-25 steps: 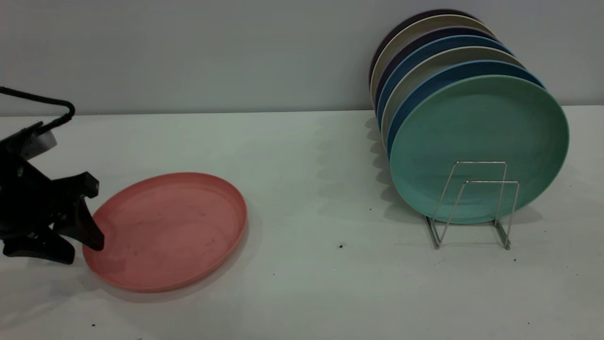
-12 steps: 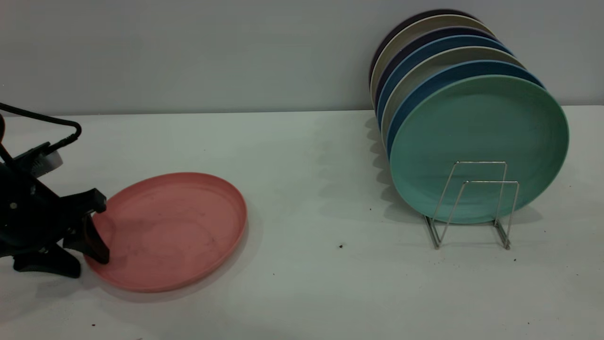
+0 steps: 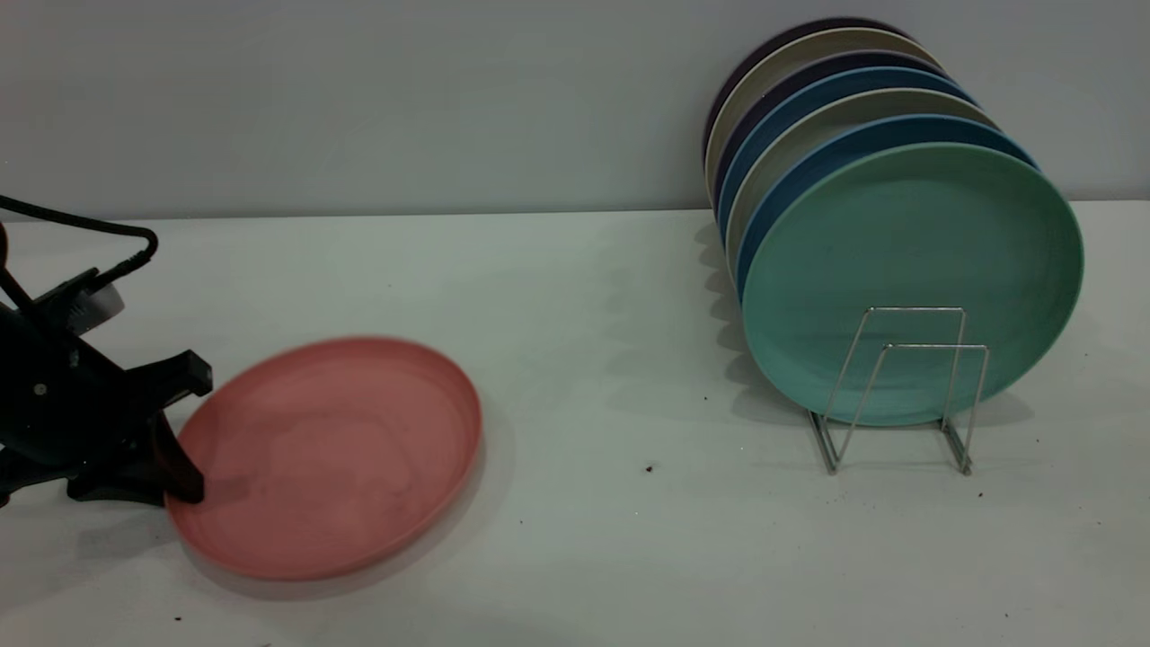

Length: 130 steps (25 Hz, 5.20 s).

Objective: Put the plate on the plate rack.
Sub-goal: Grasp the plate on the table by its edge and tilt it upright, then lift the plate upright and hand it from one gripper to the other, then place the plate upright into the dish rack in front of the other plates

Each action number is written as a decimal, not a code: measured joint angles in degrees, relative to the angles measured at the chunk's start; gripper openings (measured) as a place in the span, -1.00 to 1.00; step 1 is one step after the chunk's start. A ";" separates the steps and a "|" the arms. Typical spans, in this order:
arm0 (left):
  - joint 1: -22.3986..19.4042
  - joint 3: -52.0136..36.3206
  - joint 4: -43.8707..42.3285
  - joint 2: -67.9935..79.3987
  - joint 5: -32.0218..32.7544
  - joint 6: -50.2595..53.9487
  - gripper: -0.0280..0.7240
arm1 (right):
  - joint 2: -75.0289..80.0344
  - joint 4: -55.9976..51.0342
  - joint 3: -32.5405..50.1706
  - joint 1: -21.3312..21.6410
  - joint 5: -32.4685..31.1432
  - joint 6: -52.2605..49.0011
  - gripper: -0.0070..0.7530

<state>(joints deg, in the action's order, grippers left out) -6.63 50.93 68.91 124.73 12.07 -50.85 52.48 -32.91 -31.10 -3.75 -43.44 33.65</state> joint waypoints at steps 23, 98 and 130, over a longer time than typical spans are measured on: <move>0.00 4.41 18.09 -10.93 14.70 -49.22 -0.88 | 23.60 -43.14 -0.64 0.00 2.87 35.79 0.22; 7.46 5.01 31.09 -11.86 21.08 -48.65 0.44 | 46.87 -45.41 -14.80 5.88 -2.71 87.91 -0.56; 5.50 5.01 23.32 -11.86 11.70 -48.38 0.44 | 47.42 -15.98 -38.60 5.72 1.88 87.96 -0.56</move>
<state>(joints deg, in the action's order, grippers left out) -1.12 55.94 92.23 112.87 23.77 -99.23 99.90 -48.88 -69.70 1.97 -41.56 121.61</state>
